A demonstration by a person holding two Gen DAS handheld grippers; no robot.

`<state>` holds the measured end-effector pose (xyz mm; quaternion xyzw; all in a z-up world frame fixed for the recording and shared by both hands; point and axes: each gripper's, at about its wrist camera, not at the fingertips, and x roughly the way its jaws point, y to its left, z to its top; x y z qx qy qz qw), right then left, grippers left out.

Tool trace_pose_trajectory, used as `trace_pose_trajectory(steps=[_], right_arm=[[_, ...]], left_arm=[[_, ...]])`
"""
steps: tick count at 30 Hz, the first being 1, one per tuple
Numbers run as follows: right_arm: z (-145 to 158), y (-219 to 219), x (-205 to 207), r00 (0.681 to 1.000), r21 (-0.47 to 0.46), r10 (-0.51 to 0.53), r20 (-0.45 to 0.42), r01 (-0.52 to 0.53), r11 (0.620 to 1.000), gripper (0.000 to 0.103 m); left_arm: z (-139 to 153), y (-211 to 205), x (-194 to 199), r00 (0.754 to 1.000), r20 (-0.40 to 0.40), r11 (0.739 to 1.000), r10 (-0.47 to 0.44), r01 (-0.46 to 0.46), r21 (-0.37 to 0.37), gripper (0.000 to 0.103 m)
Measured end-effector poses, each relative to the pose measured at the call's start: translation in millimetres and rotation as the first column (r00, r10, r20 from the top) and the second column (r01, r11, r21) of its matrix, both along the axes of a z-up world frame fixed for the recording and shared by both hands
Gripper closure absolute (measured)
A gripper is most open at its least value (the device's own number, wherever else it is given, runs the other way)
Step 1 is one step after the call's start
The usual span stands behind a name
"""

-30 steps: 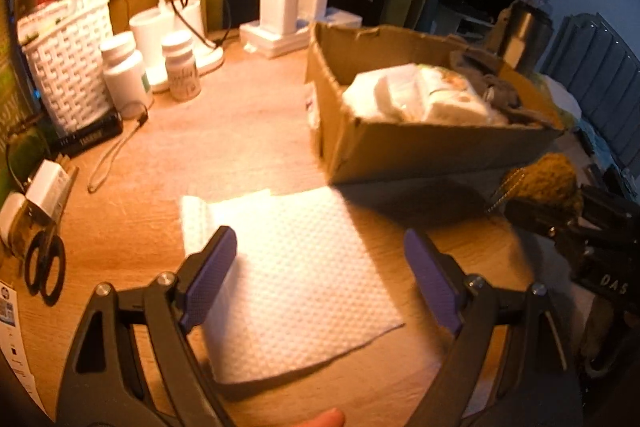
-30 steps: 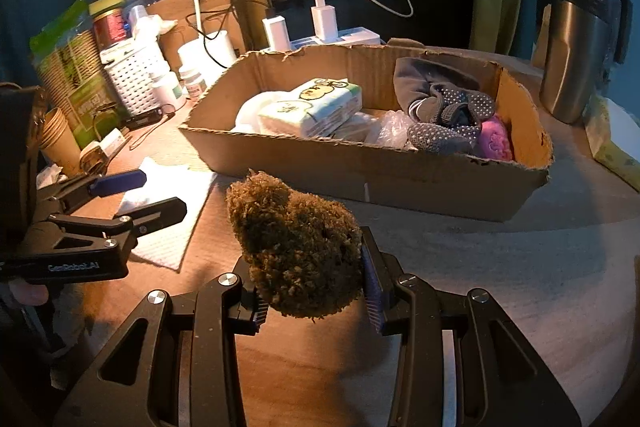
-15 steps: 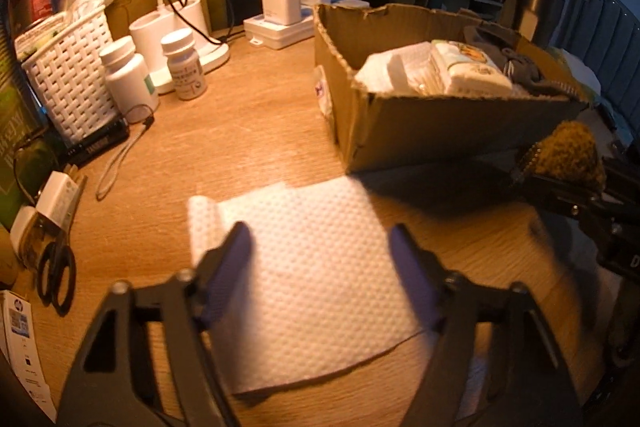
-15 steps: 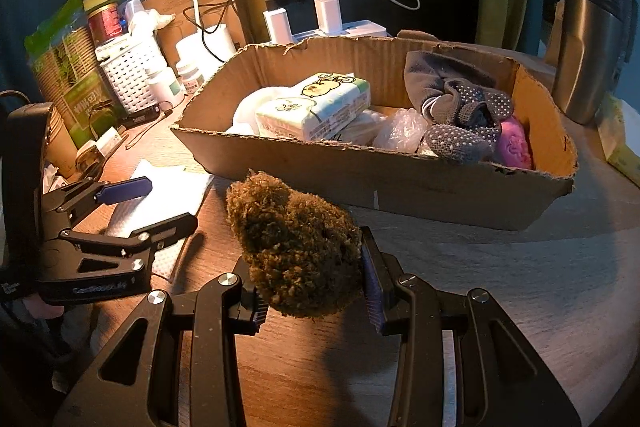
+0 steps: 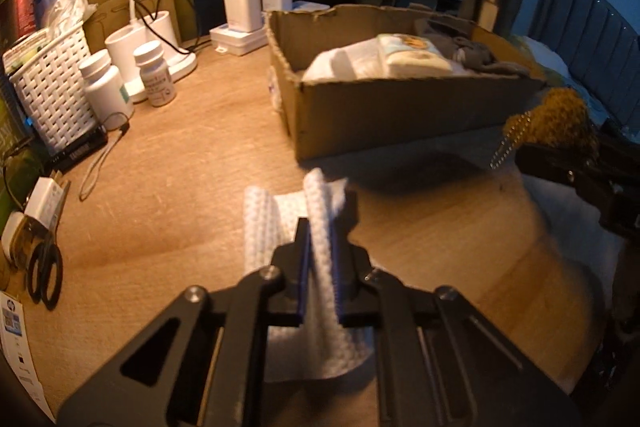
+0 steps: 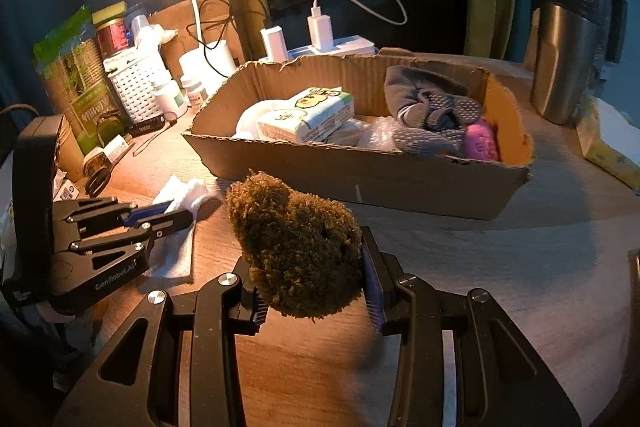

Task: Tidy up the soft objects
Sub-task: 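Carry the bear and paper towel over the box with both tools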

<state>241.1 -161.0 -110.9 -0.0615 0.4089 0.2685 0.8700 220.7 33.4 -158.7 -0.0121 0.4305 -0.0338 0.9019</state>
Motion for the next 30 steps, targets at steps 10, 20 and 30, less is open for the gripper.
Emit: trace_pose_trajectory(steps=[10, 20, 30], right_arm=[[16, -12, -15, 0.999, 0.022, -0.003, 0.041, 0.002, 1.0, 0.062], [38, -24, -25, 0.996, 0.047, 0.001, 0.093, -0.006, 0.999, 0.062], [61, -39, -18, 0.989, 0.07, -0.008, 0.145, -0.002, 0.998, 0.062]], left_arm=[[38, -13, -18, 0.996, 0.082, 0.997, -0.036, 0.041, -0.065, 0.094], [86, -33, -24, 0.981, 0.18, 0.992, -0.075, 0.093, -0.091, 0.094], [112, -46, -10, 0.97, 0.227, 0.988, -0.089, 0.114, -0.102, 0.094]])
